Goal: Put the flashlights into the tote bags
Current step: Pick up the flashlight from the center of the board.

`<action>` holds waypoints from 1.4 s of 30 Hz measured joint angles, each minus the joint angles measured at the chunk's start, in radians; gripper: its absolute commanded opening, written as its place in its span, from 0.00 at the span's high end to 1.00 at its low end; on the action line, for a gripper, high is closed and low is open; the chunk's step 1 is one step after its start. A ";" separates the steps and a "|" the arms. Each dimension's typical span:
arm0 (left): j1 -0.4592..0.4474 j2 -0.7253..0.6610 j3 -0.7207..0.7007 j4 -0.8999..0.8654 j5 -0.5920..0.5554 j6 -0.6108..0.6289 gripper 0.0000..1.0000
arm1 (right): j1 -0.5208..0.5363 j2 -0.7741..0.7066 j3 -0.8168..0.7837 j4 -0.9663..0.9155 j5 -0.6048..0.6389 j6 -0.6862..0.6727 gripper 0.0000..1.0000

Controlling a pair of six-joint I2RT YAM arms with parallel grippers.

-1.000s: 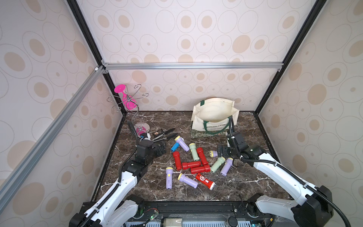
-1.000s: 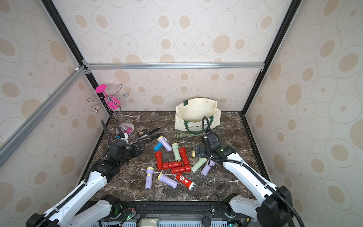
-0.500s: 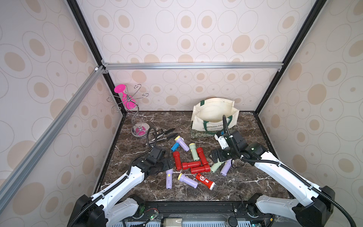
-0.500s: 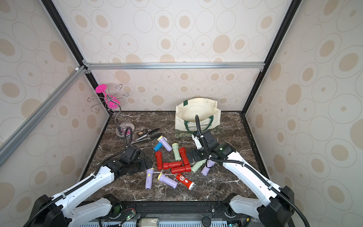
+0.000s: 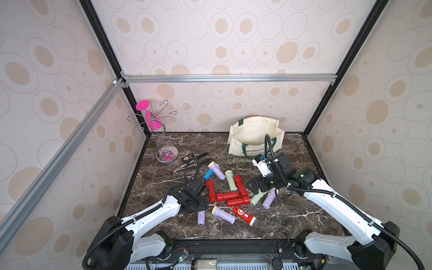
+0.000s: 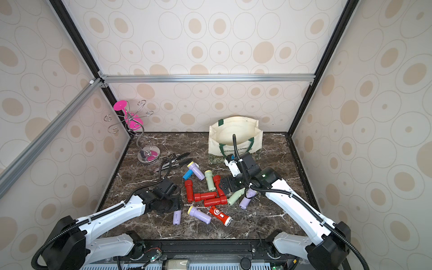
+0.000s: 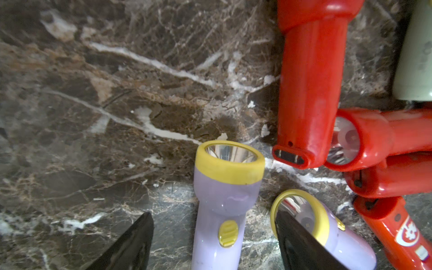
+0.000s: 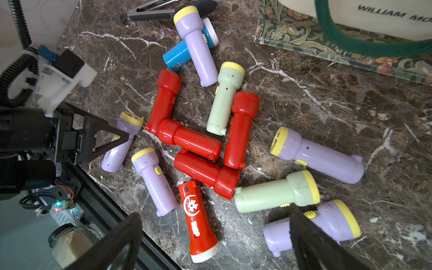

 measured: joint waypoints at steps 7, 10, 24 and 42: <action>-0.030 0.033 -0.051 0.042 -0.010 -0.034 0.32 | 0.000 0.003 0.008 -0.001 0.004 -0.003 0.00; -0.043 0.044 -0.063 0.049 -0.019 -0.050 0.36 | 0.000 0.012 0.021 0.000 0.004 -0.003 0.00; -0.053 0.060 -0.082 0.102 -0.074 -0.103 0.57 | 0.000 0.042 0.061 -0.005 0.006 -0.012 0.01; -0.054 -0.212 -0.147 0.222 -0.141 -0.181 0.82 | -0.029 0.053 0.105 -0.015 -0.058 -0.022 0.08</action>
